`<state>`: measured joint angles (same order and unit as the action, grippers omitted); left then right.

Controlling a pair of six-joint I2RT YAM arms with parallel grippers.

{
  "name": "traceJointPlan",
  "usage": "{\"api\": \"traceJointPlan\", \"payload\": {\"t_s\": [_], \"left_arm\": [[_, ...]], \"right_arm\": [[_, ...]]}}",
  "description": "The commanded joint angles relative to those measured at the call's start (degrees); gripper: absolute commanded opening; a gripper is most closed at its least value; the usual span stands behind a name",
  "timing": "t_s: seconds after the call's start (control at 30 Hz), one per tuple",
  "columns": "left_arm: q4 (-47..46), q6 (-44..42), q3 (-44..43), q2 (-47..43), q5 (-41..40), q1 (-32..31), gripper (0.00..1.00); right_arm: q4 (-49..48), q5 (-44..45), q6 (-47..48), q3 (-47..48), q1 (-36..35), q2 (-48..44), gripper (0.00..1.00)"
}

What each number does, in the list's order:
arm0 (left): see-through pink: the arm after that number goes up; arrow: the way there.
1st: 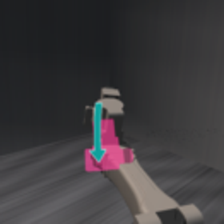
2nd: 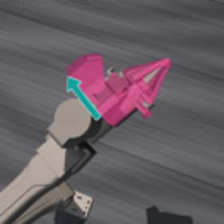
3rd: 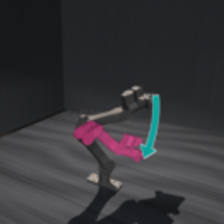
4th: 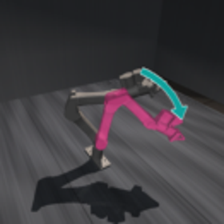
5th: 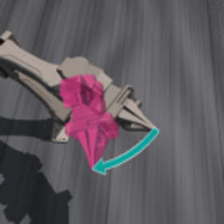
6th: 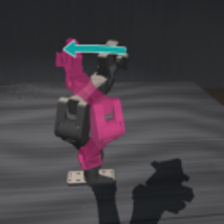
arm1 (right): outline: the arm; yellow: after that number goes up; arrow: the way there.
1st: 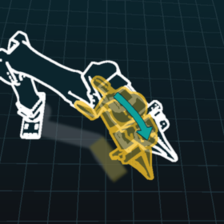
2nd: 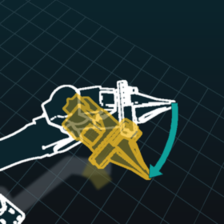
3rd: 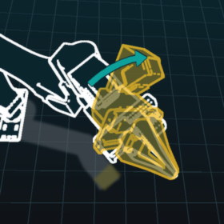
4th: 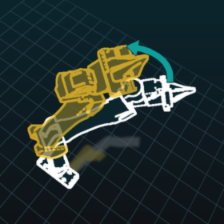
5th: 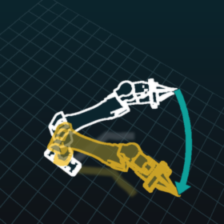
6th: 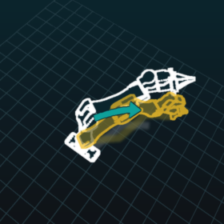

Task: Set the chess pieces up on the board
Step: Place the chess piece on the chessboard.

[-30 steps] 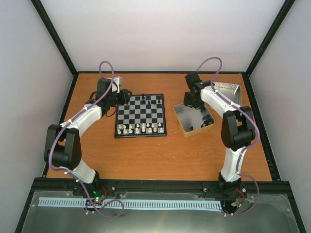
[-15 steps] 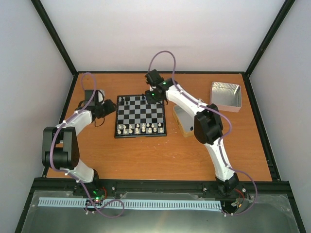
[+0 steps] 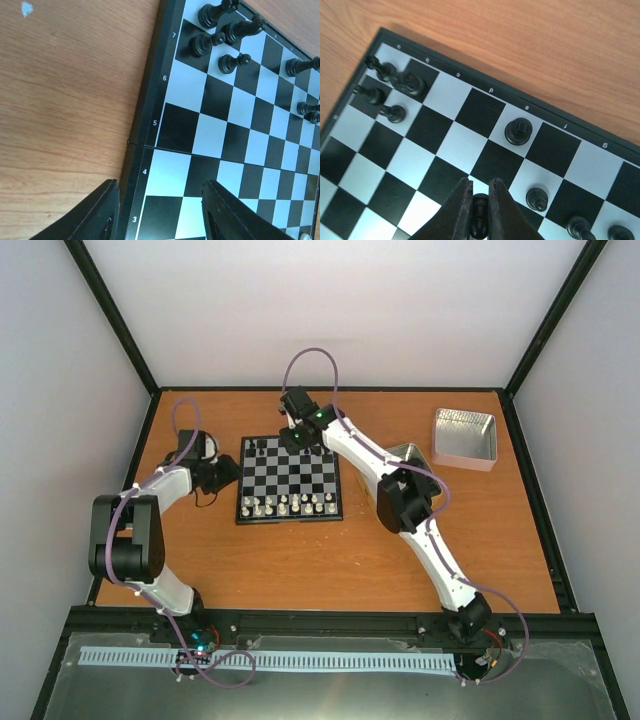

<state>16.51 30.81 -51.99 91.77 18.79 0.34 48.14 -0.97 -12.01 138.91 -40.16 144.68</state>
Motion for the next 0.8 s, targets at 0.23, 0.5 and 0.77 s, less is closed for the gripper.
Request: {"api": "traceJointPlan", "payload": {"t_s": [0.23,0.5,0.77], "left_arm": [[1.63,-0.63,-0.62,0.10,1.87,0.25,0.47],[1.49,-0.84,0.09,-0.40,1.91,0.27,0.47],[1.16,-0.89,0.14,0.10,2.57,0.23,0.47]], "right_arm": [[-0.02,0.95,1.99,3.37,-0.35,5.00,0.11],[-0.72,1.98,2.06,4.26,-0.18,7.50,0.13],[-2.17,1.14,2.06,5.28,0.16,8.66,0.16]]}}
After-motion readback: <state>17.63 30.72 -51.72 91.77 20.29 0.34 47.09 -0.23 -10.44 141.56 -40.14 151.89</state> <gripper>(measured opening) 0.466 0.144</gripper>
